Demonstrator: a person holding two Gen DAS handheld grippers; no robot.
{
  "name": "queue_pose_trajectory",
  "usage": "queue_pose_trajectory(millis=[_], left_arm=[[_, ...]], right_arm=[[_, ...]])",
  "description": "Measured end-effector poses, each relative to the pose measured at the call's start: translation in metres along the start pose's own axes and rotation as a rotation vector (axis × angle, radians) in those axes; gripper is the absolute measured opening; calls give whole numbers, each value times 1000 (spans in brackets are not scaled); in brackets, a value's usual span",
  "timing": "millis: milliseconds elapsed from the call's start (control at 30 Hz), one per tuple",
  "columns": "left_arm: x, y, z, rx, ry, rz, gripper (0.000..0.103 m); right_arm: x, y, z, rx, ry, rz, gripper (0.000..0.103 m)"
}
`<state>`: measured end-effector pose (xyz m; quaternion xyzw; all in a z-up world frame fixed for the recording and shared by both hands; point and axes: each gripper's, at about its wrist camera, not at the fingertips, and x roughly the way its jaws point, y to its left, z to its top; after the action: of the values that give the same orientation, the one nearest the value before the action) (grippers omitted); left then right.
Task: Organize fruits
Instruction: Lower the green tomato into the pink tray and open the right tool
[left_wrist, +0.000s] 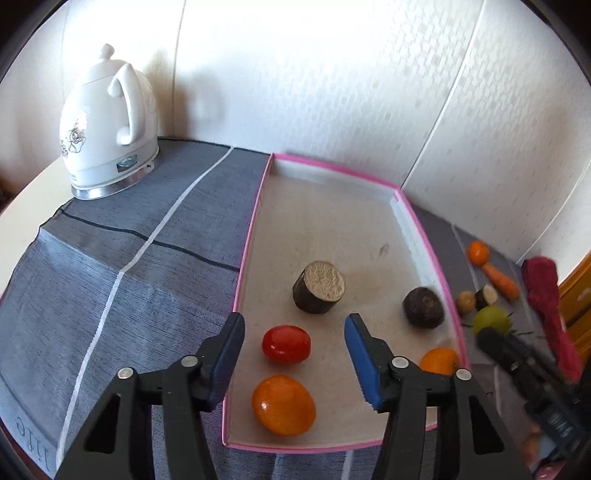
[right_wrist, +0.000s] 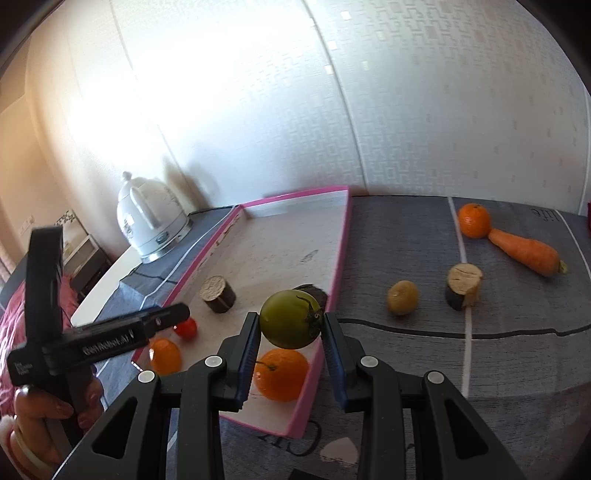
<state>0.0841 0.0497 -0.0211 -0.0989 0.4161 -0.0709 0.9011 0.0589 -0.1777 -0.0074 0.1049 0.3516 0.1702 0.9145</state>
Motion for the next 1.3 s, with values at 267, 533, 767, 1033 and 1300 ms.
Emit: queue_pose_trajectory(millis=[267,533,767,1033,1300], left_arm=[[-19,3,-11,-12,-29,58,83],[-20,-8,-27,40,-33,183,83],[-22,-5,-27,23,-43,201,83],[-25,9,-25,-49,-39,216,84],[-25,10,-24,-59,-42,216,85]], right_arm=[[7,13,-5,-48,25,26,34],[17,22,-7,-77,42,45,34],[28,33,-10,-126,61,61,34],[47,38,-2,-154,89,68,35],[50,42,0,-201,73,34,35]])
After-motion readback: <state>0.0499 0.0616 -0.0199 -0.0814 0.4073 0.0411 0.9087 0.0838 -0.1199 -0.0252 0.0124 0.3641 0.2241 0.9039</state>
